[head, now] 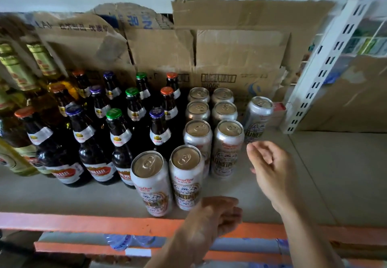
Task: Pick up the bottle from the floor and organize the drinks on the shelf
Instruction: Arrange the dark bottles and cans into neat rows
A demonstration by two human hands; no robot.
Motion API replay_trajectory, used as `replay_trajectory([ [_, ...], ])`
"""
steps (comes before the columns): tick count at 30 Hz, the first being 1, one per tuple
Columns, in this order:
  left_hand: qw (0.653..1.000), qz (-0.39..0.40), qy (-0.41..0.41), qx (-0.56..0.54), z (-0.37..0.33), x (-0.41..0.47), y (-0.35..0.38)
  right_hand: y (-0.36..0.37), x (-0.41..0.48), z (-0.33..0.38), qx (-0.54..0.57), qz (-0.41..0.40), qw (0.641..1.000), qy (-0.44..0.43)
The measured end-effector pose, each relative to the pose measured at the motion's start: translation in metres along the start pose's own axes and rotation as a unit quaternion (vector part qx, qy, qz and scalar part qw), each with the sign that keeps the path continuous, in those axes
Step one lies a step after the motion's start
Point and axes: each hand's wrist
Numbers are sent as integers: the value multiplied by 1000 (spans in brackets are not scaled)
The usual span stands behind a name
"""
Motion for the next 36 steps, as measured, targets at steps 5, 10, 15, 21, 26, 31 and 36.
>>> replay_trajectory([
  [5,999,-13,0,-41,-5,20,20,-22,10,-9,-14,-26,1000,6],
  [10,998,-39,9,-50,-8,39,37,-40,24,-16,-11,-46,998,35],
  [15,997,-52,17,-51,-10,56,45,-47,44,-25,-11,-46,997,63],
  [21,997,-63,9,-48,-14,69,49,-45,76,-28,-32,-44,995,82],
  [26,995,-65,14,-72,-19,73,48,-34,108,-24,-53,-42,997,43],
  [31,994,-69,9,-80,-15,76,44,-21,129,-18,-102,3,994,31],
  [36,994,-84,0,-76,-13,79,39,-14,132,-20,-136,3,991,0],
])
Point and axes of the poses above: each hand's wrist, its own x-axis towards the middle knuckle, its own y-axis out of the palm, z = x × y, and after that the axes turned 11 degrees about x, right-handed
